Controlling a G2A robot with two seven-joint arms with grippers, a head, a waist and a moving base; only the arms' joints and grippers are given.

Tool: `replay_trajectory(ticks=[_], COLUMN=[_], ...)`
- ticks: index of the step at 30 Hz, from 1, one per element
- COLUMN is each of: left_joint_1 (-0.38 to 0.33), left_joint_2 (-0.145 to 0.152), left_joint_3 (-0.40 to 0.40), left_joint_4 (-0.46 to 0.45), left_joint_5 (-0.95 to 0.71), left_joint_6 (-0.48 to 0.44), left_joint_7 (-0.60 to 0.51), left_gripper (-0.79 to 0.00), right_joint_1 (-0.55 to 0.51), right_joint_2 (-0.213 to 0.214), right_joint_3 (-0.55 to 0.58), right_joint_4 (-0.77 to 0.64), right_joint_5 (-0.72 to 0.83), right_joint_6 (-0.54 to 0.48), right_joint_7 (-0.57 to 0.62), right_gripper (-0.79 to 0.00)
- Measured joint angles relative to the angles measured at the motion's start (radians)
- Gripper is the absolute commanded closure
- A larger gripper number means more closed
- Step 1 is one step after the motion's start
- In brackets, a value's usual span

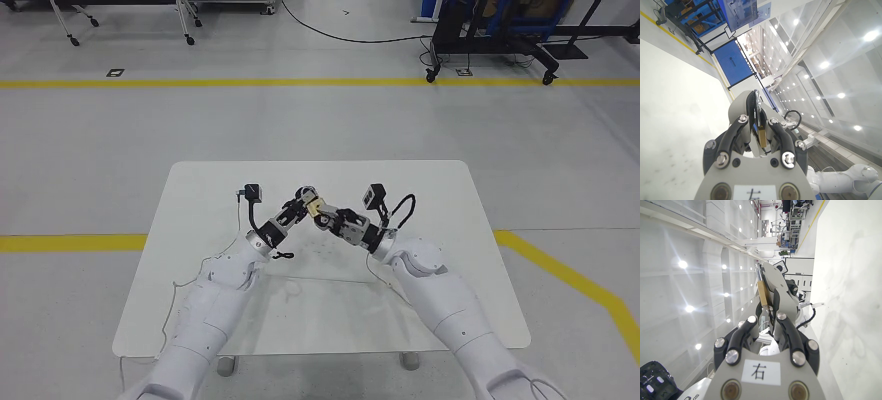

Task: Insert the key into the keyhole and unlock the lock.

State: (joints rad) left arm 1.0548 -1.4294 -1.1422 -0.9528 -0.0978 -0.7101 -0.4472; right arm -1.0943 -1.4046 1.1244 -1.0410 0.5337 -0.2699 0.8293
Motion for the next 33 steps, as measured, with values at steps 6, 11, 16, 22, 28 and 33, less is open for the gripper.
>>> replay_trajectory(ticks=[6, 11, 16, 22, 28, 33], left_joint_1=[-0.001, 0.0, -0.005, -0.016, -0.032, -0.027], left_joint_2=[0.0, 0.001, 0.004, 0.007, 0.008, 0.011], left_joint_3=[0.006, 0.006, -0.001, -0.006, -0.016, -0.02], left_joint_4=[0.003, 0.005, 0.011, 0.023, 0.043, 0.03], left_joint_5=[0.004, -0.041, -0.087, -0.109, -0.096, -0.089], left_joint_6=[0.0, -0.006, -0.007, 0.002, -0.002, -0.014], left_joint_7=[0.005, -0.033, -0.082, -0.098, -0.064, -0.053], left_gripper=[-0.785, -0.785, -0.785, -0.785, -0.785, -0.785], right_joint_1=[-0.011, -0.019, -0.038, -0.058, -0.018, -0.006], right_joint_2=[0.005, 0.011, 0.022, 0.042, 0.058, 0.061], right_joint_3=[0.011, 0.027, 0.062, 0.102, 0.086, 0.042], right_joint_4=[-0.015, -0.022, -0.043, -0.05, -0.004, -0.006], right_joint_5=[-0.007, -0.014, -0.019, -0.071, -0.194, -0.263], right_joint_6=[-0.014, -0.018, -0.02, 0.053, 0.267, 0.366], right_joint_7=[-0.003, -0.012, -0.018, -0.018, -0.013, 0.025], right_gripper=[0.0, 0.0, 0.0, 0.0, 0.0, -0.249])
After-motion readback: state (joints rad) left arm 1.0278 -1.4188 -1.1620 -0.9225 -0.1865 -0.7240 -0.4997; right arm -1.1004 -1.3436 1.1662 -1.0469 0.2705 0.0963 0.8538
